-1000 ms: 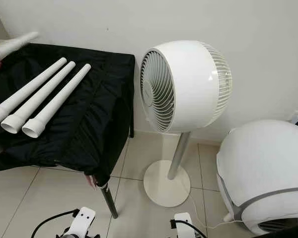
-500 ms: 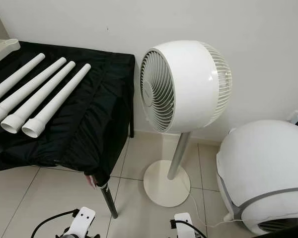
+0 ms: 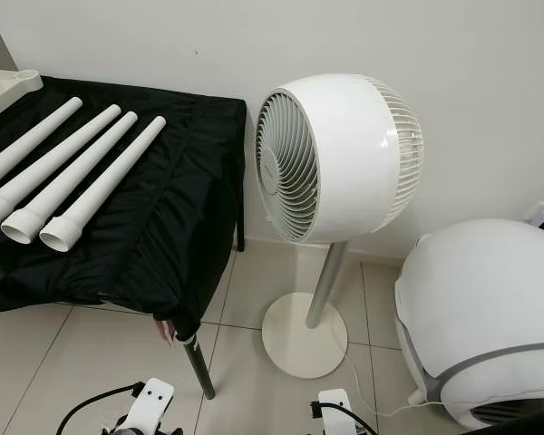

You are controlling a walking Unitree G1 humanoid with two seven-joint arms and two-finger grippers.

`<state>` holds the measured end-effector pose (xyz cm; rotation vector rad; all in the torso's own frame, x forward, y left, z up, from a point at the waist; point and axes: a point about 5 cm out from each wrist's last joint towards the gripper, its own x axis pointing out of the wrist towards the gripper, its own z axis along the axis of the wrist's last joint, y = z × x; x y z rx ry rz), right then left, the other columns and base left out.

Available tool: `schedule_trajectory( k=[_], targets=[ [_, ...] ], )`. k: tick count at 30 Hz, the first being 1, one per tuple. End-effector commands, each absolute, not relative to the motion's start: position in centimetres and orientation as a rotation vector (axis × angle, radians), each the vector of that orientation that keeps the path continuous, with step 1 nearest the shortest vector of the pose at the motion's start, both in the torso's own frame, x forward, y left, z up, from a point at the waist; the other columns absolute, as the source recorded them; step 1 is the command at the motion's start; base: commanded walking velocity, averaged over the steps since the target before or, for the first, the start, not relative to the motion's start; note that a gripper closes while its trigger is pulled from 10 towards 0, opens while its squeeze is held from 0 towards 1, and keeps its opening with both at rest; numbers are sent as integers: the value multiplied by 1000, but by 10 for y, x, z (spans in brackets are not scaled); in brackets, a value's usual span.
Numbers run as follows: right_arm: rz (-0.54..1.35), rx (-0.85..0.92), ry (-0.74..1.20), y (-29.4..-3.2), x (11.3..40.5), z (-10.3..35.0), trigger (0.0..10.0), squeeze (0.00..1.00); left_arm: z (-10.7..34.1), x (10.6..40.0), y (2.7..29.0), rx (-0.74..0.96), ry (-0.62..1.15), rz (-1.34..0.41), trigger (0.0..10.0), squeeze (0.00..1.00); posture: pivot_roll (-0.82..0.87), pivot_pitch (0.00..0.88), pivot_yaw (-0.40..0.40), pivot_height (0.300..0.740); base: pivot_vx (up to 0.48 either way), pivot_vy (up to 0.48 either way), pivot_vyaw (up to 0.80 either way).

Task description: Building children table

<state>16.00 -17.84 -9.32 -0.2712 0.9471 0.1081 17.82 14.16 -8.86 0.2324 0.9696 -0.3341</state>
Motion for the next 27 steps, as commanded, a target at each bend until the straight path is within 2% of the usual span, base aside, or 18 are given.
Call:
schedule_trajectory(
  k=[1,27],
  targets=[
    [107,-278,1000,-182,146,-99,10000,0,-96,163,142,221,1037,-336,10000,0,23,51,-25,740,0,0,0],
    [132,-298,991,-177,150,-98,10000,0,-95,165,143,212,1036,-329,10000,0,35,35,-34,740,0,0,0]
  ],
)
